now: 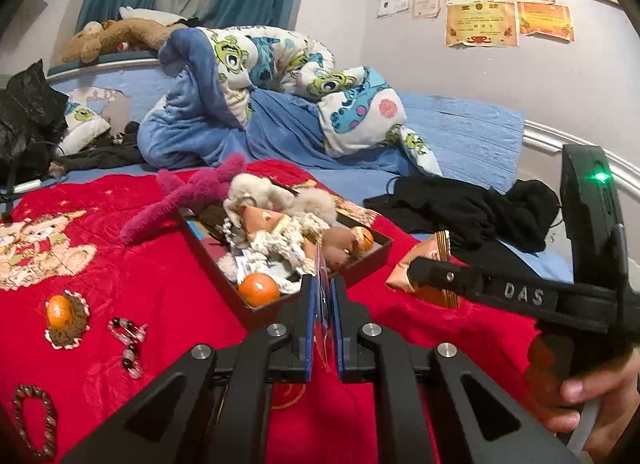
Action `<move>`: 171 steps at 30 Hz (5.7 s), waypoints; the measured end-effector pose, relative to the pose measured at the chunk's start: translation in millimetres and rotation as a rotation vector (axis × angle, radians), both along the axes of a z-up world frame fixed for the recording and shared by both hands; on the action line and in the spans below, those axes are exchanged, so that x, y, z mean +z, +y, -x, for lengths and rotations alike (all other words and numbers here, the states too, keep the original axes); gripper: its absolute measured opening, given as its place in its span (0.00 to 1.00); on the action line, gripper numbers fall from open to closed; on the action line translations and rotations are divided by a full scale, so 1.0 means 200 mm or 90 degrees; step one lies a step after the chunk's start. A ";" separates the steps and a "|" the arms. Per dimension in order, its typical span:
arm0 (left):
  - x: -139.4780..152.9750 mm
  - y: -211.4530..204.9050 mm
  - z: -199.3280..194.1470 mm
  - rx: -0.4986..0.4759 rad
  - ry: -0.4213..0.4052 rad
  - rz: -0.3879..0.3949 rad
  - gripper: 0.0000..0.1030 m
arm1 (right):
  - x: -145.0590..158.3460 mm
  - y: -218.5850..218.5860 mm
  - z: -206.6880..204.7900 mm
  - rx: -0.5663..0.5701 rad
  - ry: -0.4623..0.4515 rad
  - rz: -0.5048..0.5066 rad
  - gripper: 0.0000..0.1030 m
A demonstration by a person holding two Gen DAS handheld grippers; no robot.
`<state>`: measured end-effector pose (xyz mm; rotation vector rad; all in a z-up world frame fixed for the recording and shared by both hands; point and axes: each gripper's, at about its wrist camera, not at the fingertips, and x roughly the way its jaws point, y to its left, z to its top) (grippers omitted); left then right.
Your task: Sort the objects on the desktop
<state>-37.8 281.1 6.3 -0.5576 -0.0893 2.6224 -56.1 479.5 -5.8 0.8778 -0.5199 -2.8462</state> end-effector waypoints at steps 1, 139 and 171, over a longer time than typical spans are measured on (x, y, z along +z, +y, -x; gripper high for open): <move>0.00 0.00 0.01 0.004 0.001 -0.004 0.08 | 0.00 -0.02 0.00 0.005 0.002 -0.002 0.26; 0.39 -0.70 -0.30 0.353 -0.010 0.074 1.00 | 0.36 -0.64 -0.28 -0.059 0.217 -0.192 1.00; 0.12 -0.82 -0.69 0.303 0.034 0.104 1.00 | 0.11 -0.84 -0.67 -0.079 0.097 -0.280 1.00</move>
